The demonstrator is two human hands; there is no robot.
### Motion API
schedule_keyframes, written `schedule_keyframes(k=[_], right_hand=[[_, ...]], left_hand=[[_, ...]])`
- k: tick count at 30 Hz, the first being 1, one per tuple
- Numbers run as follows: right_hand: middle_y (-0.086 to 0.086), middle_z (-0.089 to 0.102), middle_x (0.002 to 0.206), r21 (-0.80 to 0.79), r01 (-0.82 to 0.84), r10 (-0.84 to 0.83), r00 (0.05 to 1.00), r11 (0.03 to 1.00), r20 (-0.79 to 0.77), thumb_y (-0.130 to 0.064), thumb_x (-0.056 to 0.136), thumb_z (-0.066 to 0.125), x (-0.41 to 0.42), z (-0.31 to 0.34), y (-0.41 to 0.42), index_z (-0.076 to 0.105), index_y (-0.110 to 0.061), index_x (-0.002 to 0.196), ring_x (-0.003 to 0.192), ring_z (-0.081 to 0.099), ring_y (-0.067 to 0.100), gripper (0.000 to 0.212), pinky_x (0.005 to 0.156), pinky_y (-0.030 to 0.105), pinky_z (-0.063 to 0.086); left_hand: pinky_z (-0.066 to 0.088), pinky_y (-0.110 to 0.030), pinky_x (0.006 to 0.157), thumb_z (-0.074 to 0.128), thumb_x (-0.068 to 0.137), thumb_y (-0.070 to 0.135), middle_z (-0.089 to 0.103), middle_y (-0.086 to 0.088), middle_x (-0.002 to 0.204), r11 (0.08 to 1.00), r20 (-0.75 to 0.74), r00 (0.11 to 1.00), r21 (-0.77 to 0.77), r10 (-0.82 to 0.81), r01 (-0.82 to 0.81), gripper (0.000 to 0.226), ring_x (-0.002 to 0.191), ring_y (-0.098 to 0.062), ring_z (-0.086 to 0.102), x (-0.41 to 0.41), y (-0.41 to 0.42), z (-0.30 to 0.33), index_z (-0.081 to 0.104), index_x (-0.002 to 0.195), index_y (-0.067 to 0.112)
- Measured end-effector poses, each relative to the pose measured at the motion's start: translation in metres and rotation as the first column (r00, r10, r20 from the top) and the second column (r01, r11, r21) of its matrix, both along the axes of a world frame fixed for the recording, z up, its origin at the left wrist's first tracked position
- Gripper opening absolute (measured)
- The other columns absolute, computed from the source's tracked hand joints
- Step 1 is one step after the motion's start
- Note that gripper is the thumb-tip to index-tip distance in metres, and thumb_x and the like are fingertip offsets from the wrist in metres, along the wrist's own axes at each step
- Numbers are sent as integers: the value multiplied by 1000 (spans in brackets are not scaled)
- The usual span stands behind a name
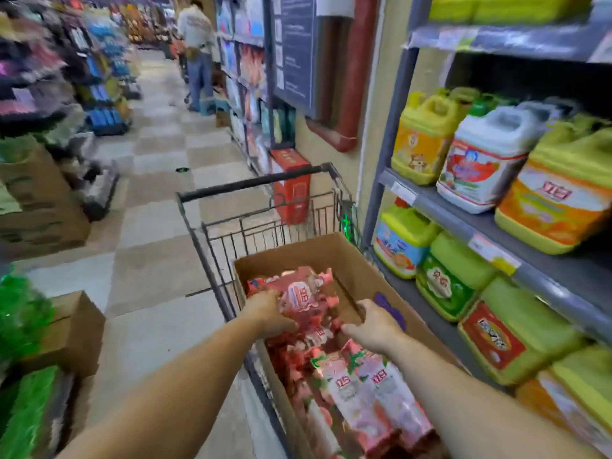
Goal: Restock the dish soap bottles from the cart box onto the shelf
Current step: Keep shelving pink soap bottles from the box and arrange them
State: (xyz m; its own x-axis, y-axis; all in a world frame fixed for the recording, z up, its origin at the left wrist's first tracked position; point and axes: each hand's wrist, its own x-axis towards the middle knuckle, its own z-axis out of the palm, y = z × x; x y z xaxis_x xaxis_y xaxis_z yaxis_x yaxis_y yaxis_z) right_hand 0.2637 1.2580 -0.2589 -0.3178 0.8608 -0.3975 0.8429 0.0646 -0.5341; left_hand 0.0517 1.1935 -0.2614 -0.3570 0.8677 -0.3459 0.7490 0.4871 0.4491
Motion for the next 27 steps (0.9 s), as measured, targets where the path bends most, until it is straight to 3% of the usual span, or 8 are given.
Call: schedule_keyframes(k=[4,7,10,12,14,20,24,27], right_hand=[[8,56,134,-106,105,-99,993,989,67,-37,87,69,-38,-34,23,47,-13,137,122,54,26,60,91,25,42],[8,58,134,-158,161,-147,984,974,96,-38,85,69,-63,-57,38,48,-14,134,121,55,27,59,96,28,45],[6,58,131,-248,223,-207,974,943,91,-34,88,66,-81,-81,50,47,-15,135,109,58,23,54,87,27,46],[6,56,133,-295,229,-220,973,928,63,-33,87,69,-92,-94,59,43,-15,139,106,57,22,61,85,24,45],[6,52,138,-351,256,-265,964,901,22,-32,87,69,-107,-109,67,35,-15,146,117,54,23,70,92,23,42],[5,55,137,-494,276,-385,914,824,-131,-27,82,76,-158,-147,78,34,-17,143,124,53,24,75,108,39,41],[-2,53,137,-540,351,-524,827,765,-205,-31,81,77,-171,-154,79,30,-16,145,124,51,20,81,99,26,38],[-4,55,124,-533,402,-600,753,744,-271,-33,87,71,-160,-141,80,35,-17,140,109,54,17,66,91,27,42]], left_hand=[[47,-30,96,76,66,58,60,-6,131,985,-85,984,-84,-155,148,86,118,-27,57,-46,60,-47,45,139,23],[43,-34,101,73,68,58,51,-15,137,967,-123,968,-156,-221,201,100,124,-32,51,-69,97,-76,28,147,14],[38,-40,109,76,72,52,36,-20,145,943,-98,968,-270,-230,196,106,134,-37,40,-83,122,-94,18,149,8],[40,-39,109,79,72,44,34,-19,146,921,-85,970,-343,-228,187,101,134,-35,40,-91,133,-101,22,147,6],[43,-37,106,84,64,46,42,-15,142,898,-42,970,-390,-240,205,105,131,-32,45,-103,143,-110,28,145,10],[46,-37,102,86,52,62,58,-3,132,846,42,945,-433,-325,311,114,122,-25,55,-123,158,-118,33,145,22],[52,-34,93,79,34,71,68,2,114,871,67,954,-392,-293,295,103,105,-20,63,-124,158,-115,59,124,24],[55,-36,92,89,34,53,72,3,101,914,307,948,-354,-86,198,87,94,-19,68,-119,161,-106,69,111,17]])
